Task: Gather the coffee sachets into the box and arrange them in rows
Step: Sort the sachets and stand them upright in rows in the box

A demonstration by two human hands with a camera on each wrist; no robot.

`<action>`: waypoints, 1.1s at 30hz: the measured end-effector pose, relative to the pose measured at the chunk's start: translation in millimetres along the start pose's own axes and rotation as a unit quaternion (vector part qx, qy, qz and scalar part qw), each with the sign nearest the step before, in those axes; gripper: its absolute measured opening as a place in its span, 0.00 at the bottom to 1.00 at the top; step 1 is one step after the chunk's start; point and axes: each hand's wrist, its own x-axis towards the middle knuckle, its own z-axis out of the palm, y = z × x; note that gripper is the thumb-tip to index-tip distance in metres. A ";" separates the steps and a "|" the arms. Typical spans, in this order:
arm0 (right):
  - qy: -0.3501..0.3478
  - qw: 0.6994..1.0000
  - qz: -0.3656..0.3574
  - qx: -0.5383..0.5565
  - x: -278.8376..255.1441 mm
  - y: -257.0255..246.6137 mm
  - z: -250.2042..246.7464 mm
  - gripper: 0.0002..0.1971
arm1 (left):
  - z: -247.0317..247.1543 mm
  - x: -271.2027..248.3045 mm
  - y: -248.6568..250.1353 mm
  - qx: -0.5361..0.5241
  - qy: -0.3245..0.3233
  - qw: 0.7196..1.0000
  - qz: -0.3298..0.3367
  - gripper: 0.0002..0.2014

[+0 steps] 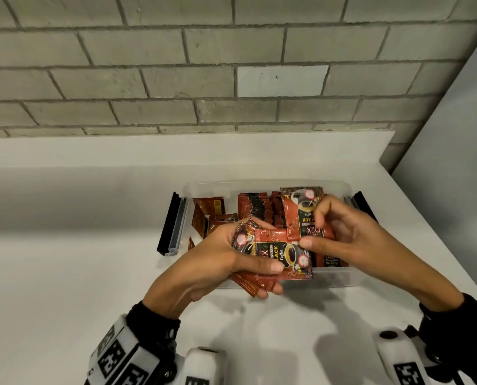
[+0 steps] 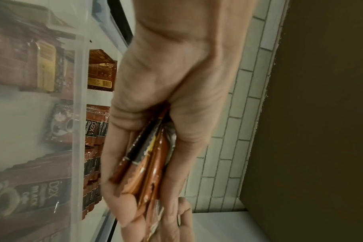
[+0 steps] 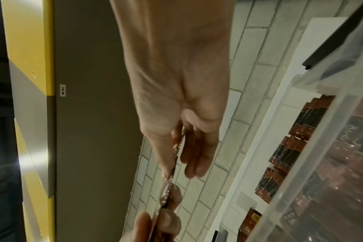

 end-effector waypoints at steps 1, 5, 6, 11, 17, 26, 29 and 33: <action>0.012 1.000 0.009 0.017 1.8 -1.0 -0.4 0.16 | 0.3 0.3 0.9 0.006 0.002 1.000 -0.001 0.19; 0.050 0.996 0.013 0.069 6.4 -16.8 -5.2 0.30 | -0.6 2.0 5.2 0.019 0.007 1.000 -0.005 0.17; 0.052 0.996 0.015 0.068 6.7 -21.6 -7.2 0.30 | -1.0 2.3 6.4 0.020 0.006 1.000 -0.005 0.17; 0.000 0.998 -0.001 -0.068 5.4 -35.7 -28.8 0.17 | -4.6 2.8 11.1 0.038 0.005 0.999 -0.006 0.18; -0.178 0.895 -0.021 -0.408 17.7 -58.6 -42.5 0.25 | -8.6 8.0 16.9 0.117 -0.020 0.992 -0.043 0.16; -0.215 0.846 0.008 -0.488 36.8 -58.2 -11.5 0.29 | -10.2 19.7 29.6 0.190 -0.062 0.975 -0.093 0.12; -0.119 0.907 0.017 -0.405 38.1 -48.1 -5.8 0.21 | -11.0 21.1 30.6 0.190 -0.063 0.975 -0.096 0.09; 0.025 0.967 0.027 -0.251 36.6 -26.2 7.7 0.11 | -12.0 23.0 31.0 0.187 -0.059 0.976 -0.092 0.07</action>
